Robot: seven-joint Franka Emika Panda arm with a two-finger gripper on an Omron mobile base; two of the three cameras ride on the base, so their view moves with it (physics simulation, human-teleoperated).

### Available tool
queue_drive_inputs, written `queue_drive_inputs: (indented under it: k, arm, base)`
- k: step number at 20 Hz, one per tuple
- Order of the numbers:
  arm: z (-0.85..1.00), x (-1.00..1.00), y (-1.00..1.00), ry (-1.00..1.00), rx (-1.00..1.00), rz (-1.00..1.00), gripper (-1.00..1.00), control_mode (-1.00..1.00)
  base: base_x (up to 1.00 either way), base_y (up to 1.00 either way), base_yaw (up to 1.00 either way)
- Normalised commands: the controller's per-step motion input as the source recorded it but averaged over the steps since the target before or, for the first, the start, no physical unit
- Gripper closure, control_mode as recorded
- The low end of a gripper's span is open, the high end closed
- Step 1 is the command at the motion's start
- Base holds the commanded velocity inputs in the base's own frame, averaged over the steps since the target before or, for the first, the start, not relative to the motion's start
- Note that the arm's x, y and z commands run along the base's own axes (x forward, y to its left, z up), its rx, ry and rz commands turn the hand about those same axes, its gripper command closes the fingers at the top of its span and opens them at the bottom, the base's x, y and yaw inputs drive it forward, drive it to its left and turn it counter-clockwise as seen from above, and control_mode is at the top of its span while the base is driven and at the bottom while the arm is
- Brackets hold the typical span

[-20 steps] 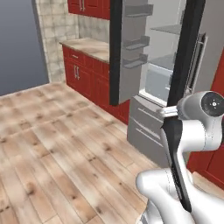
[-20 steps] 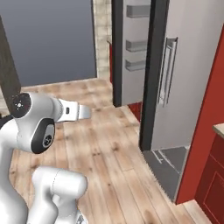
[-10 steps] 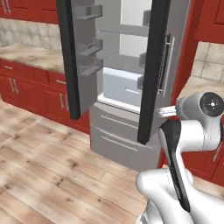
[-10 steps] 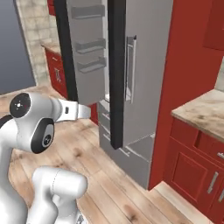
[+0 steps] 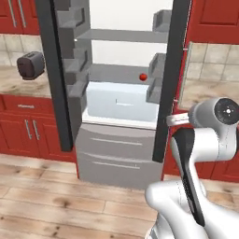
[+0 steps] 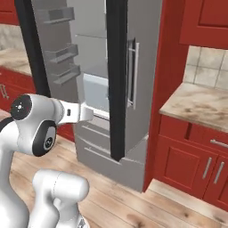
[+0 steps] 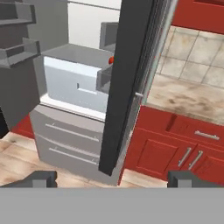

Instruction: Take the cheese, fish, and tomato from the fridge and place them on the plate on the dining counter to create an appetizer plate.

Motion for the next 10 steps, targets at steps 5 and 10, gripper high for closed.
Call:
queue_drive_inputs:
  k: [5, 10]
  arm:
    - [0.00, 0.00, 0.00, 0.00, 0.00, 0.00, -1.00, 1.00]
    - [0.00, 0.00, 0.00, 0.00, 0.00, 0.00, -1.00, 1.00]
  base:
    - [0.11, 1.00, -0.44]
    - [0.18, 1.00, -0.34]
